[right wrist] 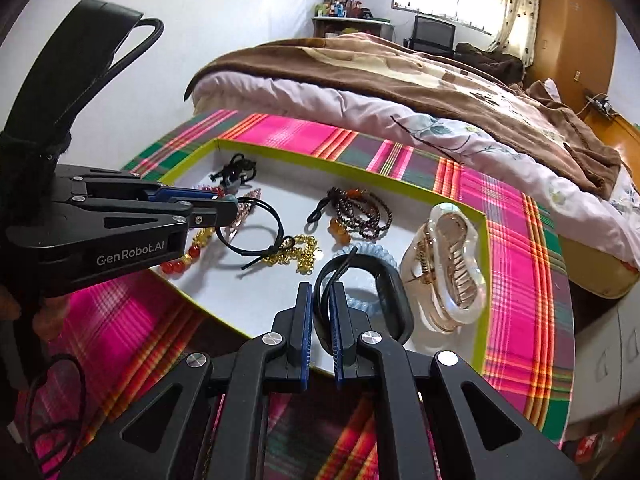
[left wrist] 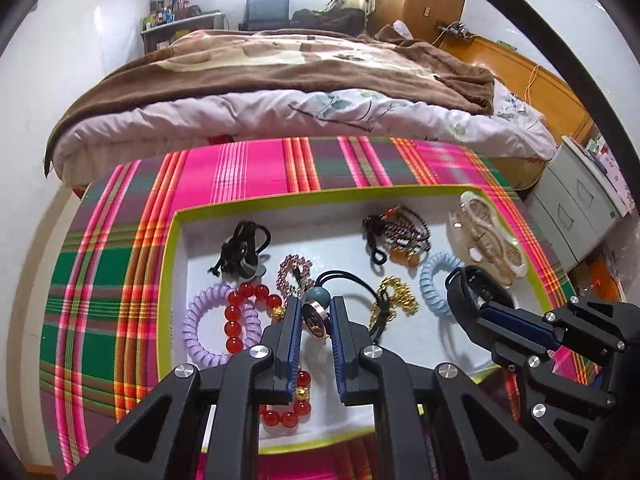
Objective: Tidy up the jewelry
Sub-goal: 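Carry the ring and black band into the tray and open both grippers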
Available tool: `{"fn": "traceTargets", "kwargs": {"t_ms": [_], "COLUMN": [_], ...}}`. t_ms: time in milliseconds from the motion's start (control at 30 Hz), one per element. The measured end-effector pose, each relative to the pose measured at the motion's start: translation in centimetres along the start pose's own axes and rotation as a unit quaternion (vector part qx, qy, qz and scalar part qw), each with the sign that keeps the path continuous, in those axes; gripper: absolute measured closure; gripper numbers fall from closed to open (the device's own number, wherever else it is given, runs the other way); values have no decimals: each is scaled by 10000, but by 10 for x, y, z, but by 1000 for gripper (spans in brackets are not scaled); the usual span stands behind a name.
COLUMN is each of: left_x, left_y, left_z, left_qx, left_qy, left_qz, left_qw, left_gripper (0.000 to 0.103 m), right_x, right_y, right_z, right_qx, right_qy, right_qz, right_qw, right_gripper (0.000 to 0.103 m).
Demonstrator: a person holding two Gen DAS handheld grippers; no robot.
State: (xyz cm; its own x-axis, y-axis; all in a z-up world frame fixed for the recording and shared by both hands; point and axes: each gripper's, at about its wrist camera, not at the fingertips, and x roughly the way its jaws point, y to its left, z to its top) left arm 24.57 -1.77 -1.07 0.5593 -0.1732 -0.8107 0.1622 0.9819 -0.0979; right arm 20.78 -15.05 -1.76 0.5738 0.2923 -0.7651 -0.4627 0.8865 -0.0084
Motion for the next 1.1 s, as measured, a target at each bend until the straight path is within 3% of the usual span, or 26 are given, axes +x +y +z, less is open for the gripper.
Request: {"fn": "traceTargets", "kwargs": {"t_ms": [333,467,633,767,867,967,1100], "left_x": [7,7,6,3,-1,-7,-19], "left_y": [3,3,4,4,3,3,3], "left_z": [-3,-3,-5,-5,-6,-6,-9], "left_qx": [-43,-70,-88,-109,-92,-108,-151], "left_qy": [63,68,92,65,37,-3,-119], "left_qz": [95,51,66,67,83,106,198], "left_qw": [9999,9999,9999,9999,9999,9999,9996], "left_gripper": [87,70,68,52,51,45,41], "right_x": [9,10,10,5,-2,-11,-22], "right_y": [3,5,5,7,8,7,5], "right_z": [0,0,1,1,0,-2,-6], "right_qx": [-27,-87,-52,-56,-22,41,209], "right_qy": [95,131,119,56,-37,-146,-253], "right_qz": [34,-13,-27,33,4,-23,-97], "right_qw": [9999,9999,9999,10000,10000,9999,9994], "right_gripper": [94,94,90,88,86,76,76]}}
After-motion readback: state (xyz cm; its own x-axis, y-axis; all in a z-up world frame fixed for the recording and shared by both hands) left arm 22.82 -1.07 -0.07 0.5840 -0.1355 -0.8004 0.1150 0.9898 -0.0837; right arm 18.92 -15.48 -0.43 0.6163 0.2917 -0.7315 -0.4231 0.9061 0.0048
